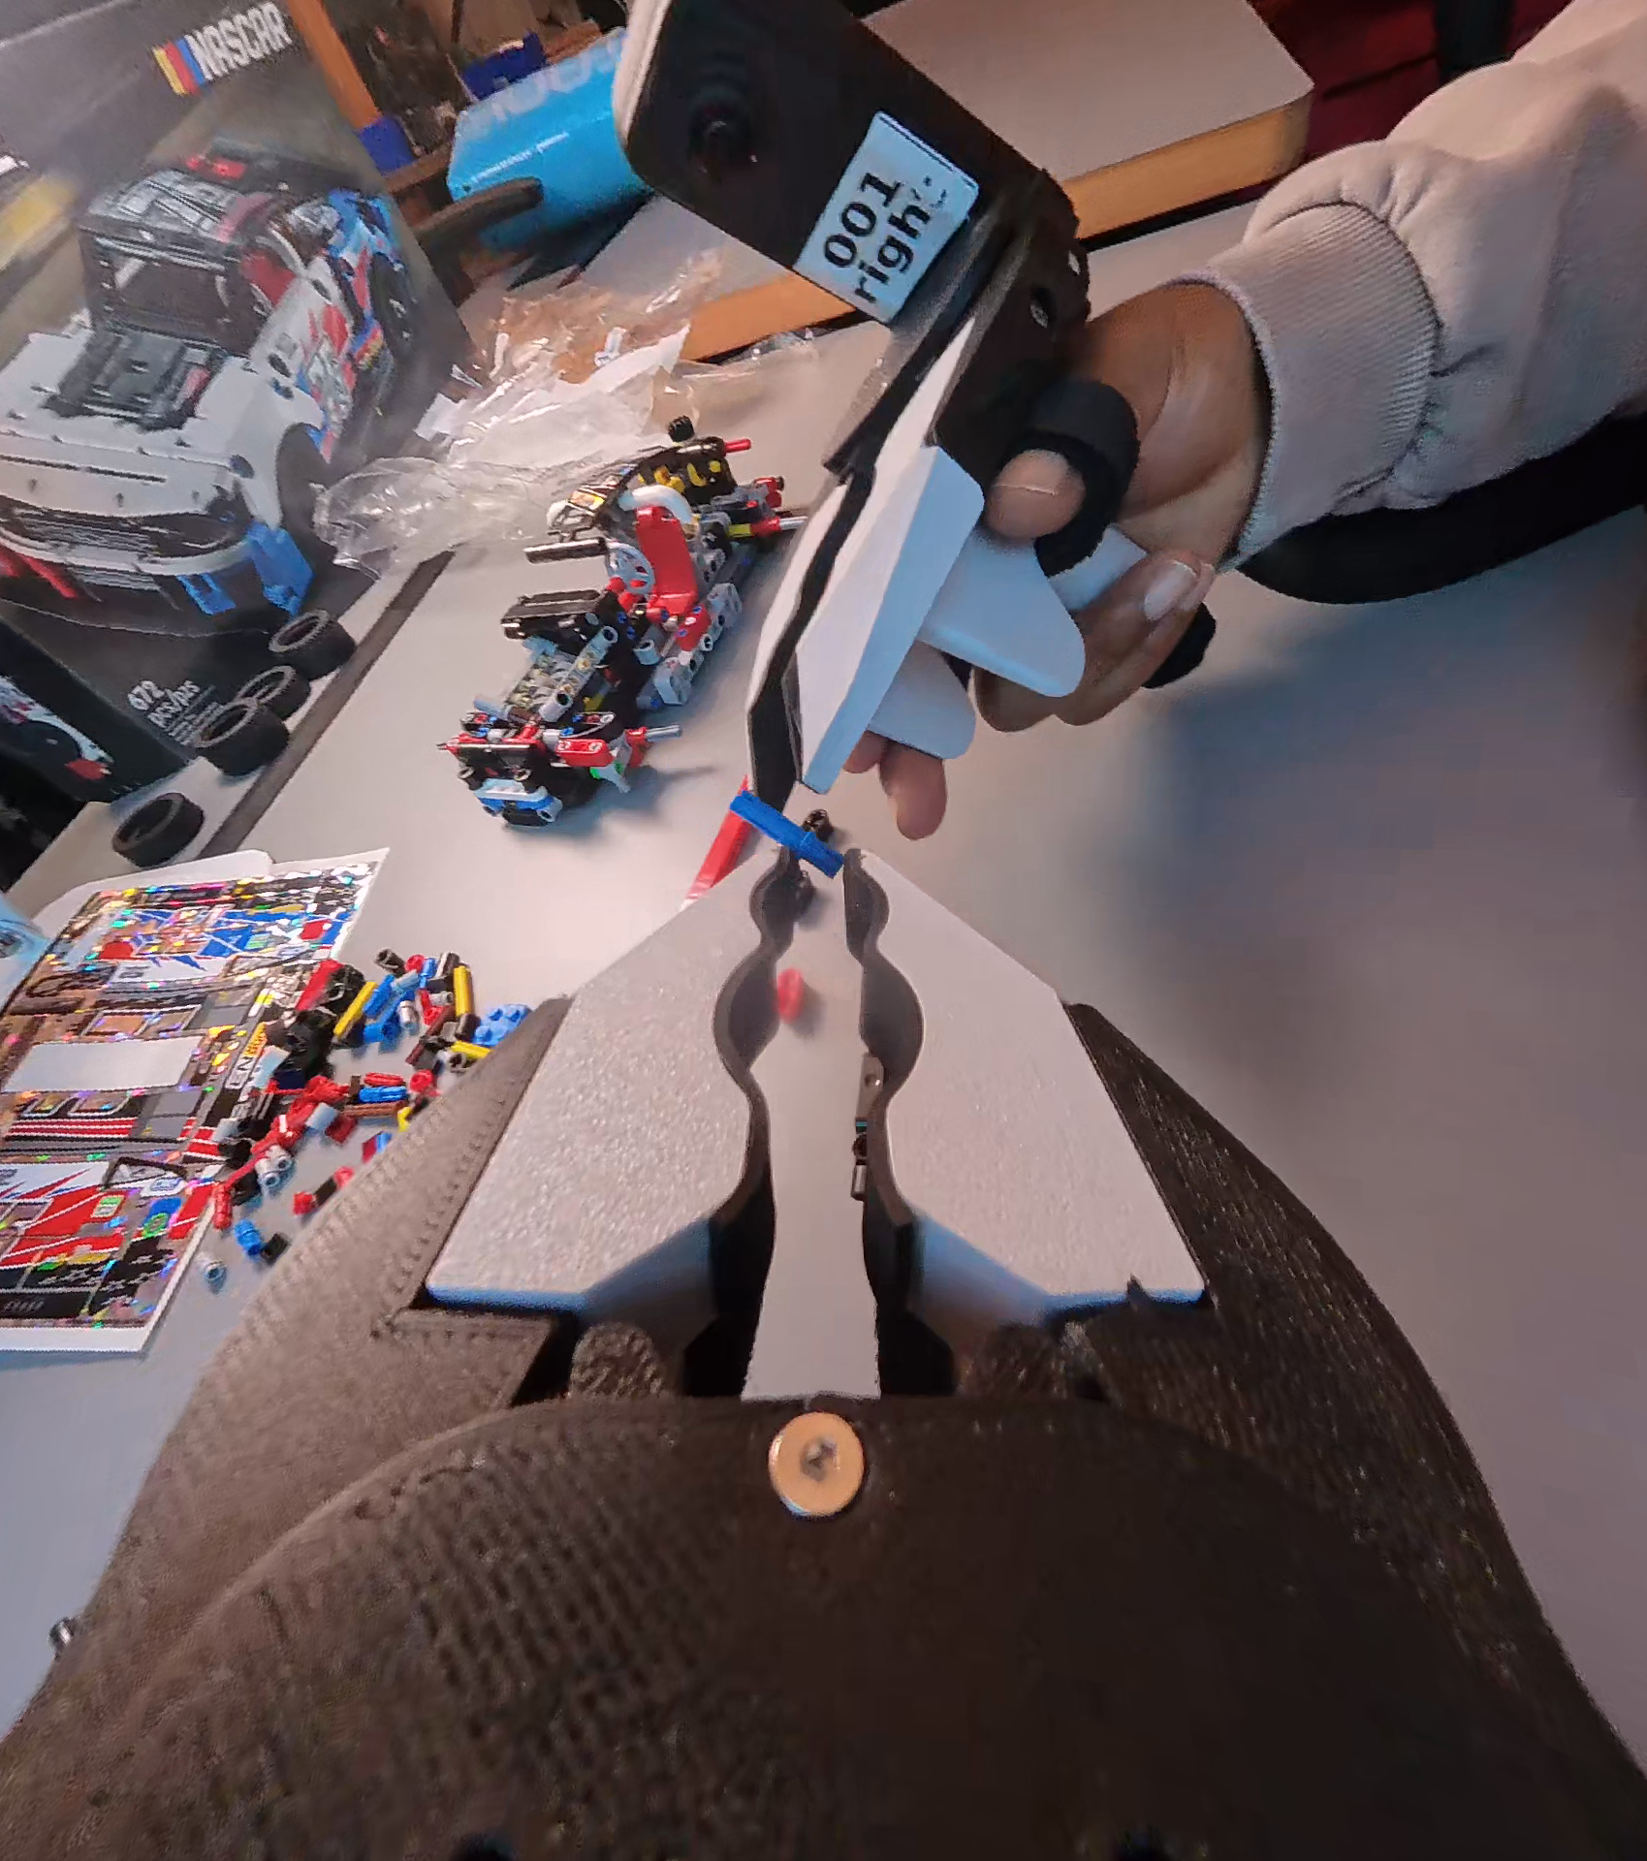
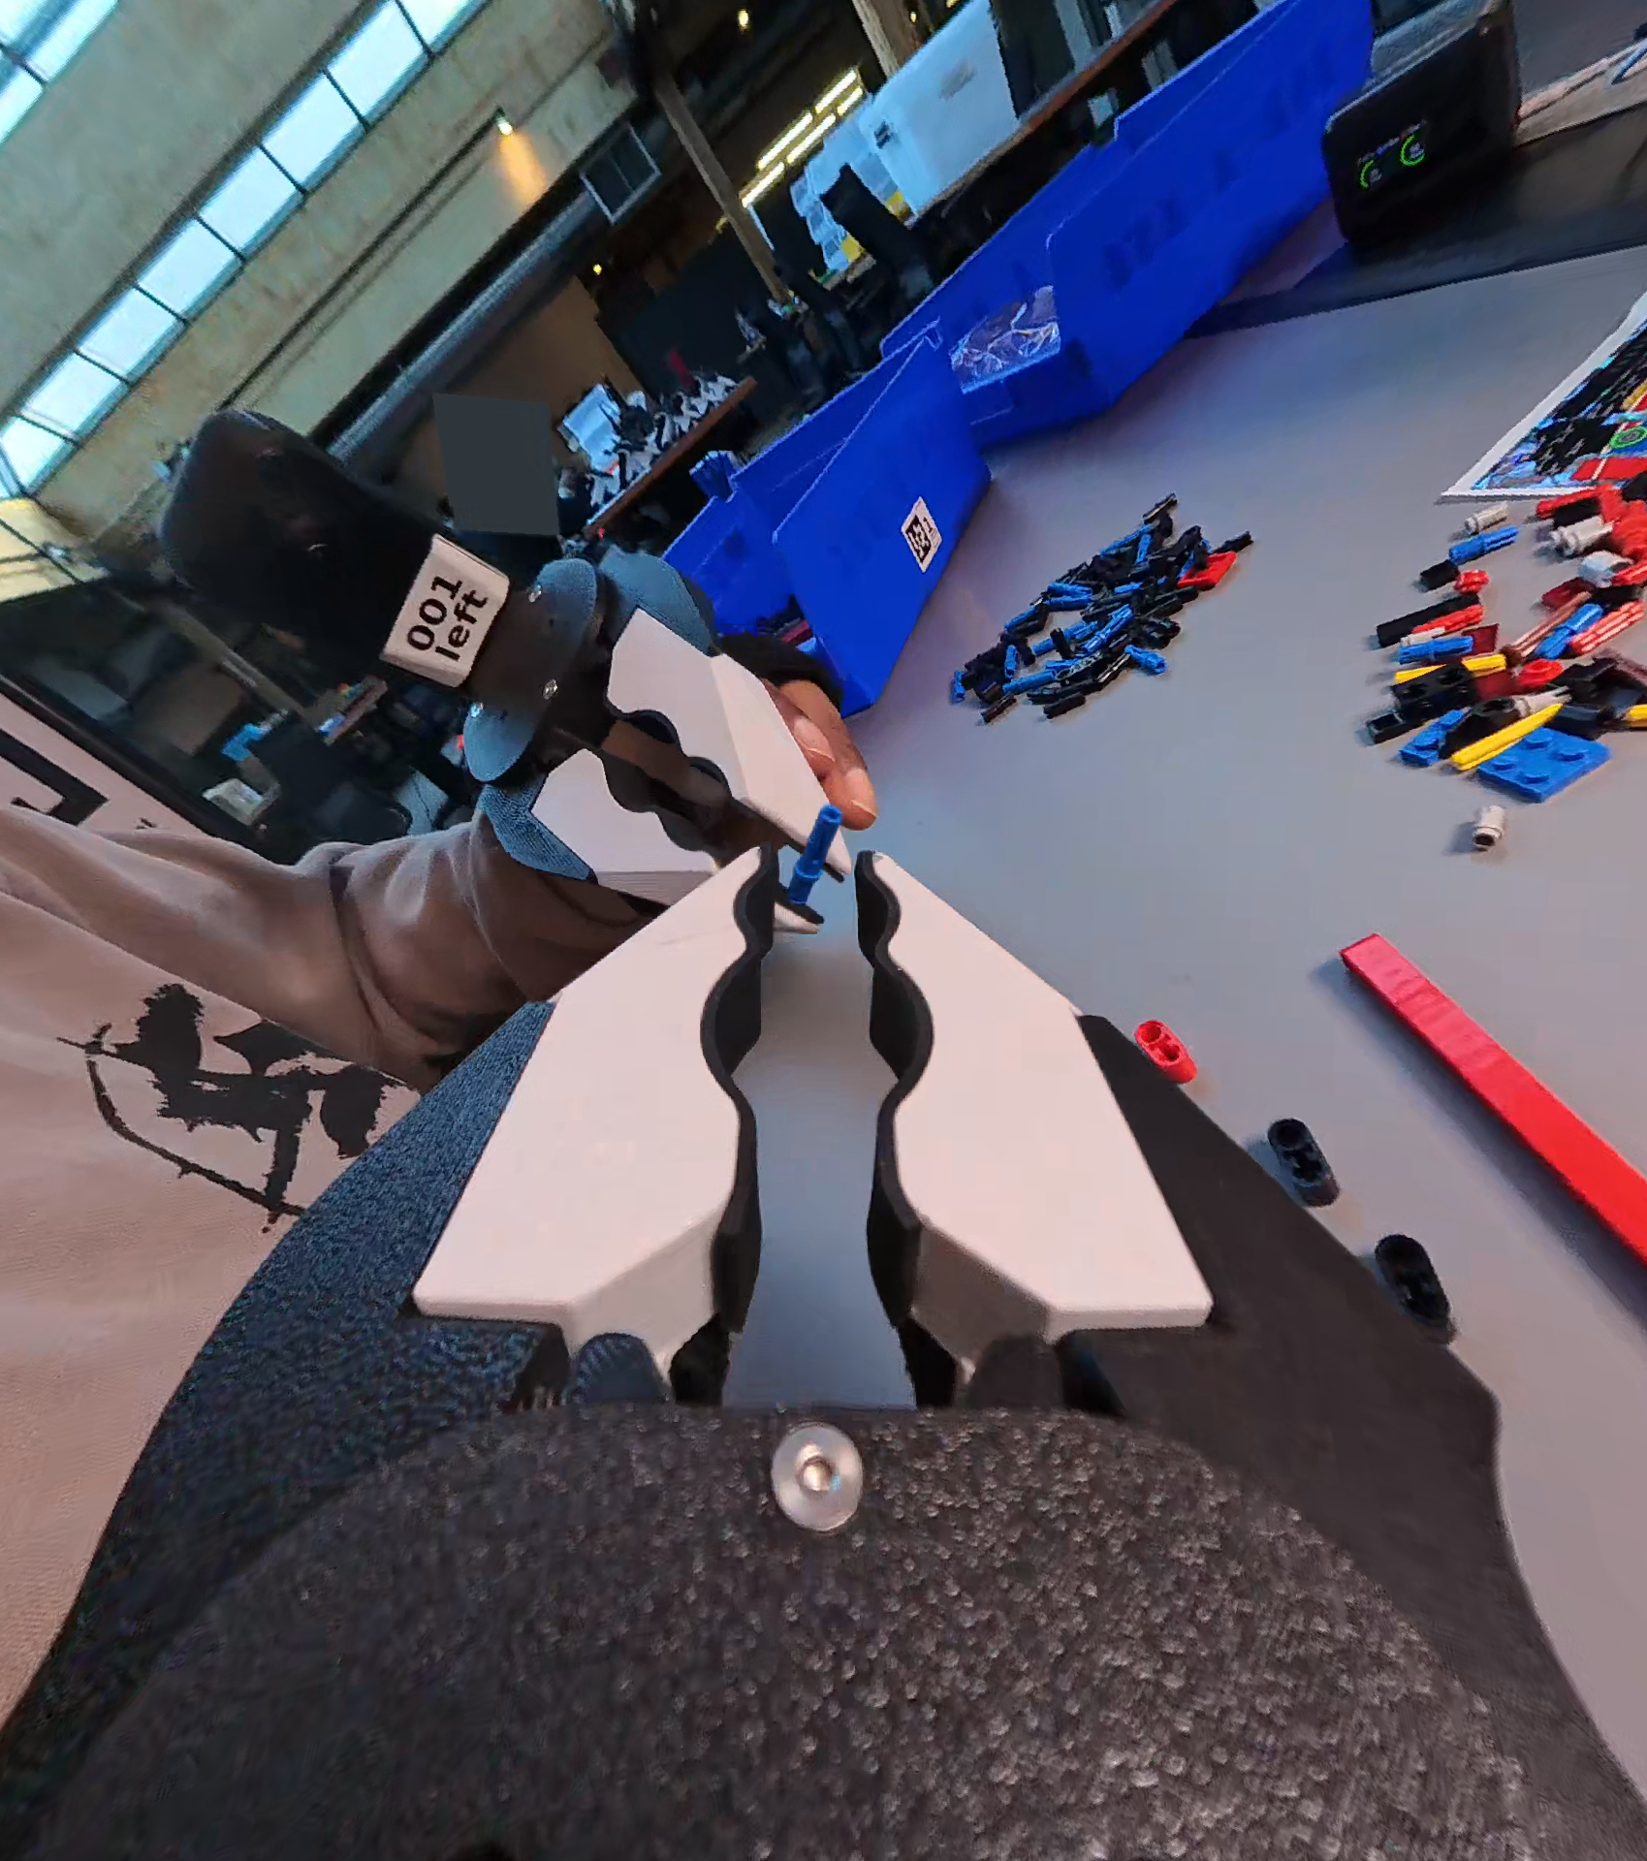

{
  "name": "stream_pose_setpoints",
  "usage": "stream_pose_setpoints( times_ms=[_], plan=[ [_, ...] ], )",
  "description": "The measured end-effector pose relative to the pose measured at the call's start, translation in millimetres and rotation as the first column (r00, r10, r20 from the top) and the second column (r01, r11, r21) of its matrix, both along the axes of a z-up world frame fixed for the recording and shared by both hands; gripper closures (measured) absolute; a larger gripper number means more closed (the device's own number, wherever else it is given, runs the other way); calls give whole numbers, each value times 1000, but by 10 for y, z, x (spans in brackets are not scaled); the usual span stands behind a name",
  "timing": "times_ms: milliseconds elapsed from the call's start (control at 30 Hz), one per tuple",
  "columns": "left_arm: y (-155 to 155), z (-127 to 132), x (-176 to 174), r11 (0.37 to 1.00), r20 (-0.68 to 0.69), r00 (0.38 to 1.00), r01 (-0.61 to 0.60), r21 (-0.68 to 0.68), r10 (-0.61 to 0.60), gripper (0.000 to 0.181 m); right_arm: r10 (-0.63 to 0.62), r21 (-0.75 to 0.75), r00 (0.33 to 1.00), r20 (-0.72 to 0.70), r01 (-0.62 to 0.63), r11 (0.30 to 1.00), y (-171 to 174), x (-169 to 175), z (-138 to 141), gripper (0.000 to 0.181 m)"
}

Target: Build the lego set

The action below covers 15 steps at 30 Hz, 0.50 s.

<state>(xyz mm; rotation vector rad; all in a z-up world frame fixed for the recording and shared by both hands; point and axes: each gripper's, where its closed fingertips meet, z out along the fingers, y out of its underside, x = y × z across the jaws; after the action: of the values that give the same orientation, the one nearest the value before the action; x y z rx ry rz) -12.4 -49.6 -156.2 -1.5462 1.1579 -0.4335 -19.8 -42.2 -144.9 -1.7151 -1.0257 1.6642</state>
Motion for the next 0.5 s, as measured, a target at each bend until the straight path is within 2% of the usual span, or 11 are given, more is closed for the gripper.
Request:
stream_pose_setpoints(
  times_ms=[133,267,500],
  plan=[
    [-68,-73,68,999,-37,998,45,-5,-45,174,42,-18,999,25,-42,999,-24,6,-50,165],
    [-89,-113,87,998,-54,997,57,-13,-57,174,65,-20,997,37,-64,998,-53,13,-86,179],
    [40,80,-26,999,126,992,-8,-45,13,179,5,-84,996,-87,-13,996,35,34,93,180]
  ],
)
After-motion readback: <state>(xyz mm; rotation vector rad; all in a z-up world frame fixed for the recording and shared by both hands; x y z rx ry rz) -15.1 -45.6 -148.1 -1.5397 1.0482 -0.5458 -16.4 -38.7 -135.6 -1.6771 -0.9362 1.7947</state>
